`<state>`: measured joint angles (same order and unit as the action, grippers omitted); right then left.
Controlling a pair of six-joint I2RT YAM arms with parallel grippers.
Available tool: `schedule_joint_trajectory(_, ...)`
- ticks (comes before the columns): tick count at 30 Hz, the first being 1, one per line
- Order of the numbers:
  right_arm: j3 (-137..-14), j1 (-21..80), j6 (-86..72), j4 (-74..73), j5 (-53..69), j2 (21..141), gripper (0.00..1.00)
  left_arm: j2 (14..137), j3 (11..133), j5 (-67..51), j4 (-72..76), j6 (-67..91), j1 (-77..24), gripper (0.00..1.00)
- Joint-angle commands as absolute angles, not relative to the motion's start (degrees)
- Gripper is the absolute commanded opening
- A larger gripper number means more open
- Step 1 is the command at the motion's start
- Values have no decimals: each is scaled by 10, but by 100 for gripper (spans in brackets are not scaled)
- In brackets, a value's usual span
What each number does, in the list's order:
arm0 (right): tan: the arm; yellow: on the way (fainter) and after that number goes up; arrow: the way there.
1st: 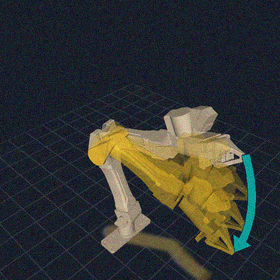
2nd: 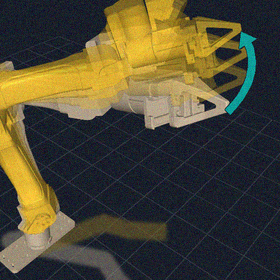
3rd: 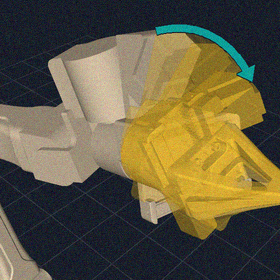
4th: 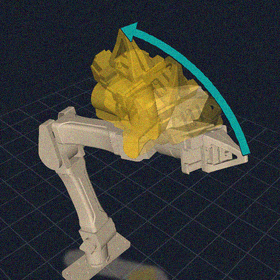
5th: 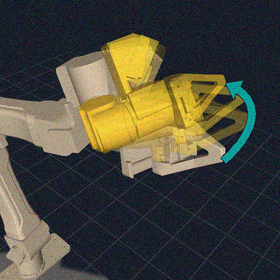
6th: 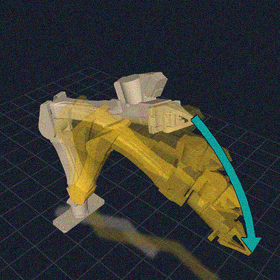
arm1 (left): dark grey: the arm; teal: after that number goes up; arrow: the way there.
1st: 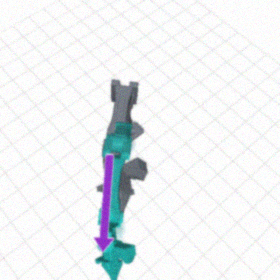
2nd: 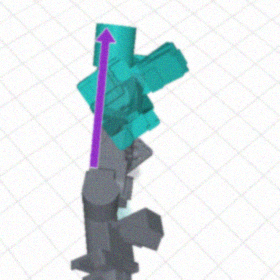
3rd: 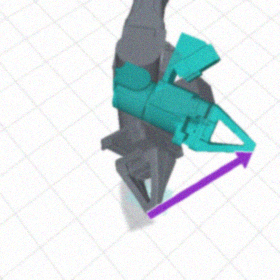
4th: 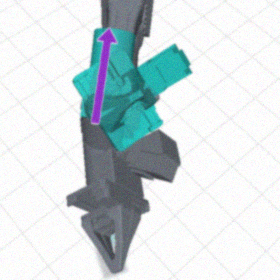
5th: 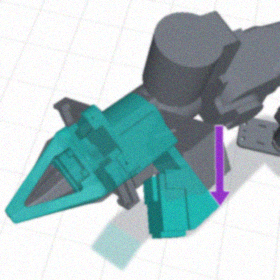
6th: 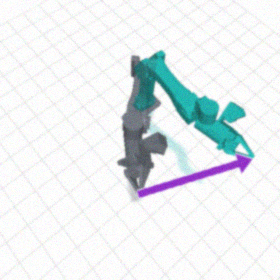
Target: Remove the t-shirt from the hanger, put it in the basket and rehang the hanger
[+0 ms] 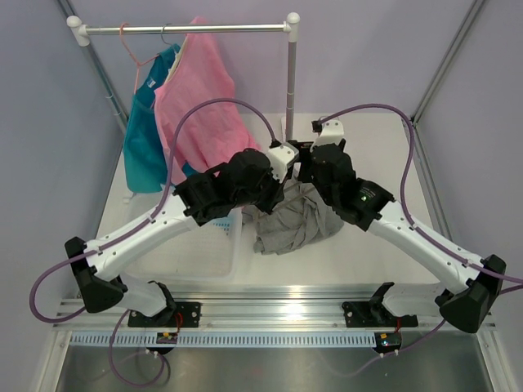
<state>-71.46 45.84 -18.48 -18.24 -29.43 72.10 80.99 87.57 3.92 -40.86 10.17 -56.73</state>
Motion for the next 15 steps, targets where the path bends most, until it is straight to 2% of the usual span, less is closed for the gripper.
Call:
schedule_joint_trajectory(1,-706,460,-181,-155,-259,672,100,758,852,42,-372,99,-569,0)
schedule_joint_trajectory(6,-700,460,-143,-164,-216,631,100,711,817,7,-368,91,-569,0)
schedule_joint_trajectory(10,-705,460,-113,-178,-137,586,100,670,794,1,-368,94,-569,0)
schedule_joint_trajectory(15,-741,461,-78,-232,-57,575,100,642,775,-61,-368,91,-569,0)
